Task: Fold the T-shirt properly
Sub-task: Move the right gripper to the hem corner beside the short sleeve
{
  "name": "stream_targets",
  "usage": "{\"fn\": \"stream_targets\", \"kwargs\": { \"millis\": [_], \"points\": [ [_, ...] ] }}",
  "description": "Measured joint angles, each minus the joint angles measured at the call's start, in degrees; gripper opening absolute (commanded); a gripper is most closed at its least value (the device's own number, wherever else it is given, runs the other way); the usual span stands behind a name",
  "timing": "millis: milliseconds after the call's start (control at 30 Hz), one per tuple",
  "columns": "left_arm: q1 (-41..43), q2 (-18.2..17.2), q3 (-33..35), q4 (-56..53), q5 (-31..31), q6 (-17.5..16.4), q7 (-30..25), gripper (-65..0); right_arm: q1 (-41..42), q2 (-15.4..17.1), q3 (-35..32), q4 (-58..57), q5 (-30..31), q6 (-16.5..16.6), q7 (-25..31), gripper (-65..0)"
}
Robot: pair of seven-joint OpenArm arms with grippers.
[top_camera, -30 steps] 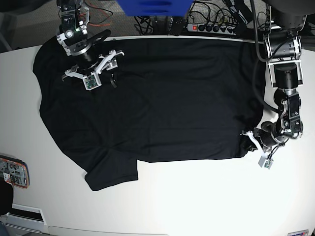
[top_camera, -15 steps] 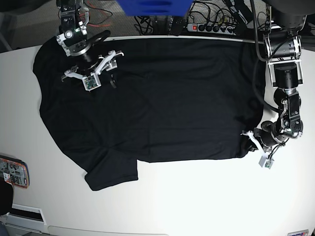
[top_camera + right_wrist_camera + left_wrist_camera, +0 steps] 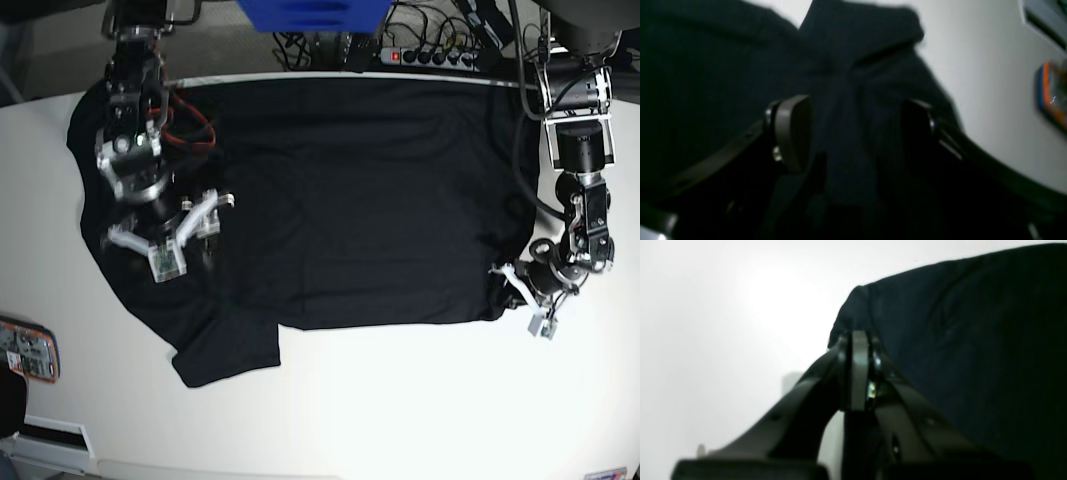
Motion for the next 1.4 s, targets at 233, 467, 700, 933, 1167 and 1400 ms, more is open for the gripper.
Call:
{"fn": "stream_targets", "kwargs": {
  "millis": [233, 467, 700, 933, 1167, 1400],
  "points": [
    [0.17, 0.00, 0.02, -0.02, -0.07, 0.02, 0.17, -65.0, 18.51, 0.13, -0.35, -2.75, 0.13, -0.33, -9.49, -24.8],
    [0.20, 0.00, 0.00, 0.02, 0.13, 0.04, 0.15, -65.0, 27.28, 0.13, -0.39, -22.43, 0.00, -0.42, -9.05, -24.9],
    [0.20, -0.02, 0.00, 0.02, -0.02, 0.02, 0.22, -65.0, 36.33, 0.00, -0.37, -41.53, 0.00, -0.44, -0.39, -24.9],
    [1.16, -0.02, 0.02, 0.02, -0.13, 0.04, 0.11, -65.0, 44.48, 0.15, -0.35, -64.74, -0.13, -0.44, 9.05, -24.9],
    [1.33, -0.02, 0.04, 0.02, -0.17, 0.04, 0.15, -65.0, 52.54, 0.09, -0.33, -85.37, 0.24, -0.48, 28.50, -24.9],
    [1.33, -0.02, 0.04, 0.02, -0.15, 0.02, 0.13, -65.0, 51.15, 0.26, -0.13, -97.96, -0.13, -0.90, 39.28, -24.9]
  ]
}}
